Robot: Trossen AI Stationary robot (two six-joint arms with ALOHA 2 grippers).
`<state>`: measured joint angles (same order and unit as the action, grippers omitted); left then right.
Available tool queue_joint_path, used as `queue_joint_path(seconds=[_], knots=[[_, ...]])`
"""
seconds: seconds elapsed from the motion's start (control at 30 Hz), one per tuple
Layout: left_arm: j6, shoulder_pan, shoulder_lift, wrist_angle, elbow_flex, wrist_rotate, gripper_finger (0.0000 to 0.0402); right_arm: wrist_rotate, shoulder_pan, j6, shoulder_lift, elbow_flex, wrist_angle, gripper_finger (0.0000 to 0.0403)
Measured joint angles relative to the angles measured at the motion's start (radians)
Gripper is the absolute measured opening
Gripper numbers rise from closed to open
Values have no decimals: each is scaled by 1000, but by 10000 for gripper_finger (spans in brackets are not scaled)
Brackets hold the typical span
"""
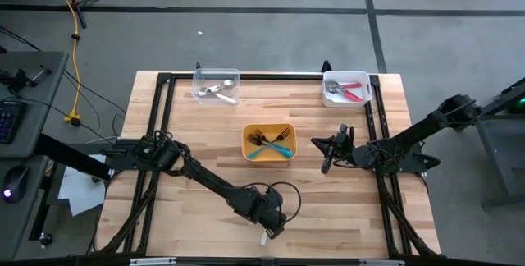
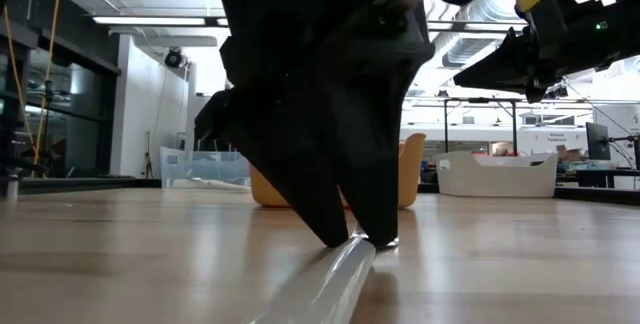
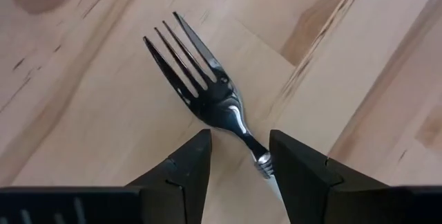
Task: Sort silverware by color (type)
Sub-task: Put the white fork into the transparent bin
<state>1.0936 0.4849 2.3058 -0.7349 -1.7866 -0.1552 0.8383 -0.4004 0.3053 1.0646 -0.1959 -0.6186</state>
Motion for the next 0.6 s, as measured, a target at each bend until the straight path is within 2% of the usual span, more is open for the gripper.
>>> queue_joint_path(seconds=[0.27, 0.6], knots=[[-60, 0, -3, -78, -1, 13, 127, -1, 0, 1, 0, 0, 0, 0], [-134, 0, -1, -224, -29, 51, 70, -2, 0, 4, 0, 0, 0, 0]])
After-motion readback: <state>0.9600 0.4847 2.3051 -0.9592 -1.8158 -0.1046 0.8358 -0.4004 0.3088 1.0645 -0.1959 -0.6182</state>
